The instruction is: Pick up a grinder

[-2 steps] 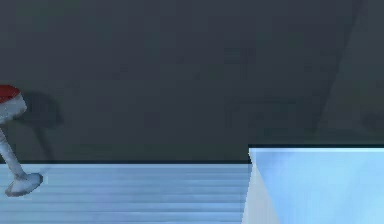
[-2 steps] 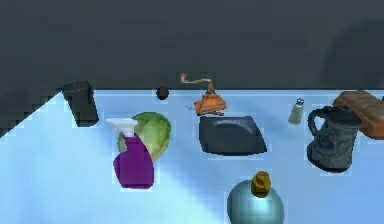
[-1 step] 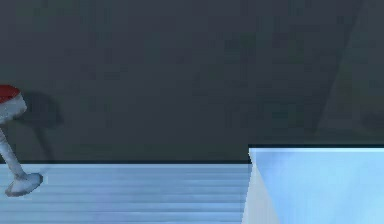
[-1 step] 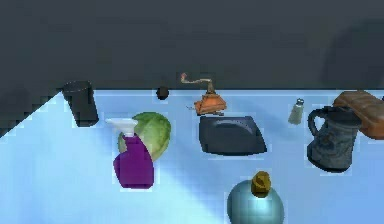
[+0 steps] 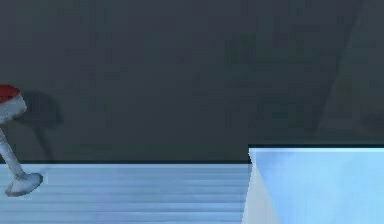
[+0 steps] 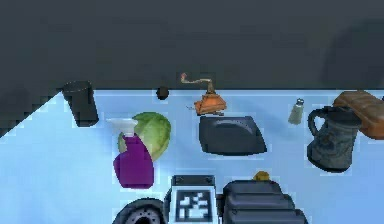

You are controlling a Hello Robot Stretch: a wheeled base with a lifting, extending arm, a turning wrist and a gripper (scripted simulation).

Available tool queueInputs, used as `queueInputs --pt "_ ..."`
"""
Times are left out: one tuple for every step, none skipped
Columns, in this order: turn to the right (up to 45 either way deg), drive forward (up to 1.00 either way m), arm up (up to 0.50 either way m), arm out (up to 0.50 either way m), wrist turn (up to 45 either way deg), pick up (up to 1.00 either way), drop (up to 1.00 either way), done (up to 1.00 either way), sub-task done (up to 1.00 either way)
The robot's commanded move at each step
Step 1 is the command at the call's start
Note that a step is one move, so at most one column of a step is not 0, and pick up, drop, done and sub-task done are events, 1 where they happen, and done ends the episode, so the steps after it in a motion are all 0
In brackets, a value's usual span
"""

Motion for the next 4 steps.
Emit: queueInputs --pt "0.0 0.0 0.0 0.5 0.0 0.0 0.0 0.0 0.0" --pt "0.0 0.0 0.0 0.0 45.0 0.0 0.0 0.0 0.0" --pt "0.0 0.0 0.0 0.0 45.0 0.0 0.0 0.0 0.0" --pt "0.0 0.0 0.0 0.0 45.0 0.0 0.0 0.0 0.0"
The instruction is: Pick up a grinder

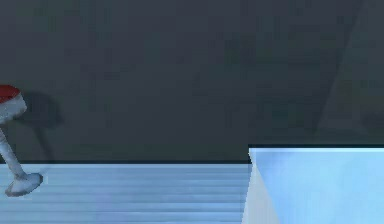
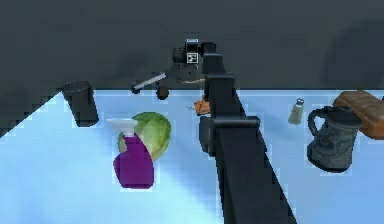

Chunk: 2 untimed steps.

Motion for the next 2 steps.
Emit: queueInputs --pt "0.0 0.0 0.0 0.0 45.0 0.0 0.0 0.0 0.0" --pt "0.0 0.0 0.0 0.0 15.0 0.0 0.0 0.0 0.0"
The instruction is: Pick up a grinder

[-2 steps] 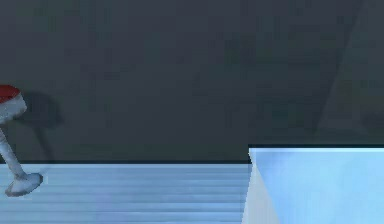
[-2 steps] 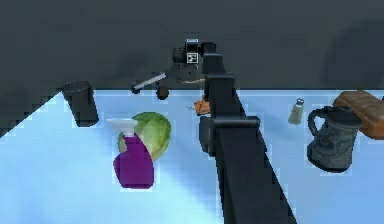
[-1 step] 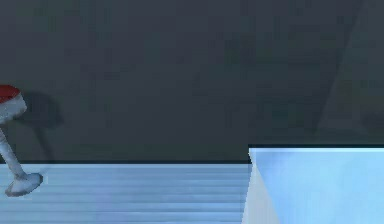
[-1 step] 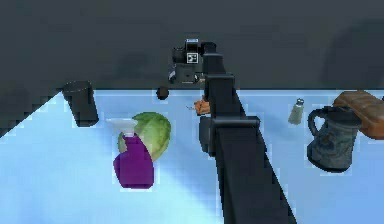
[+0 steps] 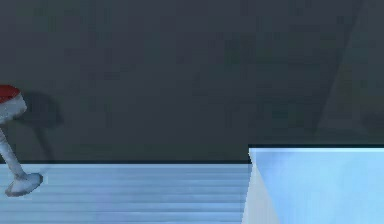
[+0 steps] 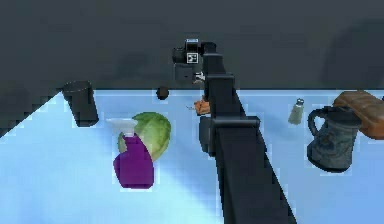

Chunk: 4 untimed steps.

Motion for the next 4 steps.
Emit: queueInputs --pt "0.0 0.0 -0.14 0.0 0.0 0.0 0.0 0.0 0.0" --pt "0.0 0.0 0.0 0.0 0.0 1.0 0.0 0.0 0.0" --pt "0.0 0.0 0.1 0.0 0.0 0.0 0.0 0.0 0.0" --pt "0.0 0.0 0.0 0.0 0.0 0.0 0.0 1.0 0.0"
